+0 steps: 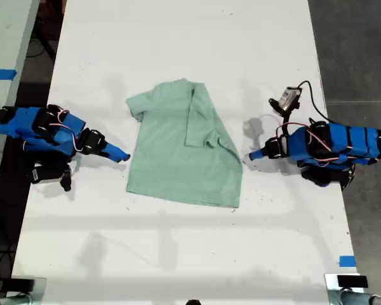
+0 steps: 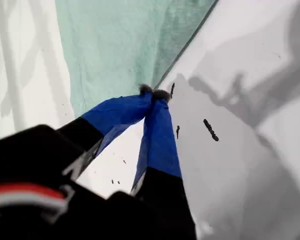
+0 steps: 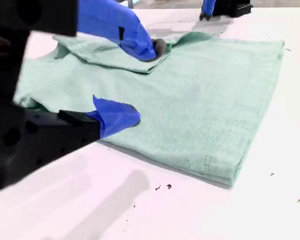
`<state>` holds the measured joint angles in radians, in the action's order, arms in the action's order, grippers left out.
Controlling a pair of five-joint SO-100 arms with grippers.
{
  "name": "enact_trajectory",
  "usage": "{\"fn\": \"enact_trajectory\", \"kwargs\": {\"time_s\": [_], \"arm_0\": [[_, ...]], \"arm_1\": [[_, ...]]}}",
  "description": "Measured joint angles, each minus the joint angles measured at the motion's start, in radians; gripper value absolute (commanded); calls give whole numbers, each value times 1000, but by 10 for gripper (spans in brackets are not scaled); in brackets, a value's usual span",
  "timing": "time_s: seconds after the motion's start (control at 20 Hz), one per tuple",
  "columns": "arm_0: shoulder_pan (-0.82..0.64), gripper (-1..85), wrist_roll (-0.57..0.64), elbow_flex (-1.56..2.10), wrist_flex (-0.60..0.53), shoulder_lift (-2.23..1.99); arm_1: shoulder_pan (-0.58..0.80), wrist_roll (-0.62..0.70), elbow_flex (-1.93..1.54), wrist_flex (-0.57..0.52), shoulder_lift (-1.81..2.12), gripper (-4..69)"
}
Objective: Fold t shirt
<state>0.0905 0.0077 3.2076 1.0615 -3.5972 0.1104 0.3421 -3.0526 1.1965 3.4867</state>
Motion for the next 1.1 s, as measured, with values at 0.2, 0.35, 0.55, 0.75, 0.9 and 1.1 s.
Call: {"fn": "enact_trajectory", "kwargs": {"time_s": [0.2, 0.35, 0.55, 0.75, 0.9, 1.1], "arm_0": [[0, 170, 0, 0, 0, 0], [0, 170, 0, 0, 0, 0], [0, 170, 0, 0, 0, 0], [0, 170, 0, 0, 0, 0], [0, 170, 0, 0, 0, 0], [0, 169, 0, 0, 0, 0]], "arm_1": [[0, 0, -2, 0, 0, -2], [0, 0, -2, 0, 0, -2], [3, 0, -3, 0, 0, -2], [3, -6, -3, 12, 0, -2], [3, -32, -3, 15, 0, -2], [11, -54, -3, 17, 0, -2]]}}
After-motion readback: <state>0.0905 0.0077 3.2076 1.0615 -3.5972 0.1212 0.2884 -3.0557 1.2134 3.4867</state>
